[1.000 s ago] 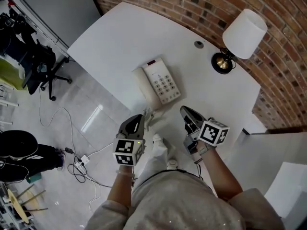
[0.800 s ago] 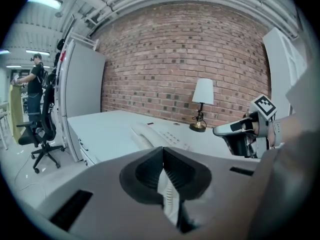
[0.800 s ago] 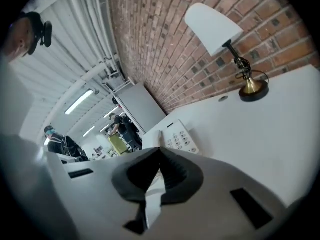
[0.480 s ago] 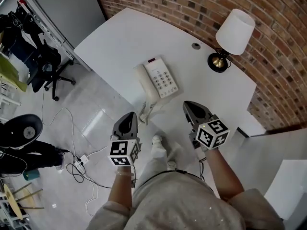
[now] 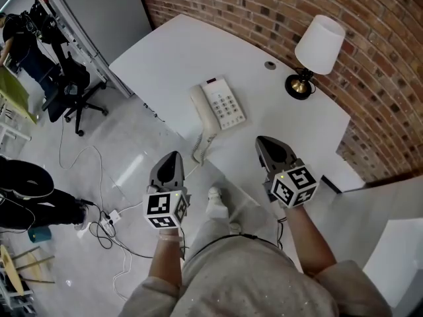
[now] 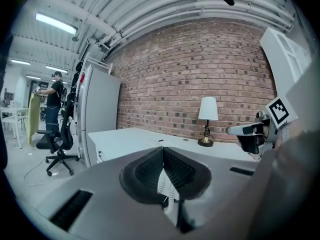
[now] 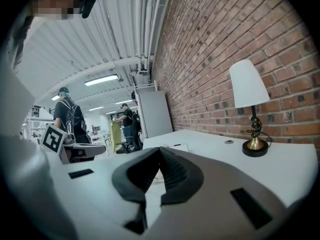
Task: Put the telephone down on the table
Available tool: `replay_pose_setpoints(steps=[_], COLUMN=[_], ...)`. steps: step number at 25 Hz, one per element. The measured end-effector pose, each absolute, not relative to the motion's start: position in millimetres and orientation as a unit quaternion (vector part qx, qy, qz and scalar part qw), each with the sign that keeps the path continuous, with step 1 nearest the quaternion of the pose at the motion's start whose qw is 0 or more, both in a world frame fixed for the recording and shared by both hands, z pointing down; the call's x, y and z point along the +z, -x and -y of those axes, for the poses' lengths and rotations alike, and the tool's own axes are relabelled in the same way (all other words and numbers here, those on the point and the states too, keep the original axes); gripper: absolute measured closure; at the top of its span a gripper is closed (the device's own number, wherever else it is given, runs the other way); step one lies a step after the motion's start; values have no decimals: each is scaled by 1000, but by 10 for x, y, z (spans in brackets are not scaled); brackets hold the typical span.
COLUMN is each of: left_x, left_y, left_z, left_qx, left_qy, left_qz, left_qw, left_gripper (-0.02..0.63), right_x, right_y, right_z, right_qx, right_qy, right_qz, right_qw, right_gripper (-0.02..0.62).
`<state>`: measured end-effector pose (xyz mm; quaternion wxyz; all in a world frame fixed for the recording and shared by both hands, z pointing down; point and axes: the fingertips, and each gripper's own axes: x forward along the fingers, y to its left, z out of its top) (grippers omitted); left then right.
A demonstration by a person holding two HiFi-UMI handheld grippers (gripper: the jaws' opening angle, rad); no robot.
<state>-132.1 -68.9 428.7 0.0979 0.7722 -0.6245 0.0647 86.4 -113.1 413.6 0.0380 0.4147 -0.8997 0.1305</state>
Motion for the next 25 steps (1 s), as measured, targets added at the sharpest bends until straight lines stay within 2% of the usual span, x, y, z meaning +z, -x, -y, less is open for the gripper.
replay_pose_setpoints(steps=[25], left_x=[4032], left_y=[1502], left_z=[19], left_qx=[27], left_qy=[-741], left_qz=[665], left_qw=[85], left_gripper=[600], right_x=[3876], right_y=[-962], right_z=[617], right_qx=[101], right_qy=[-412], right_qz=[905], right_qw=[15], right_gripper=[591])
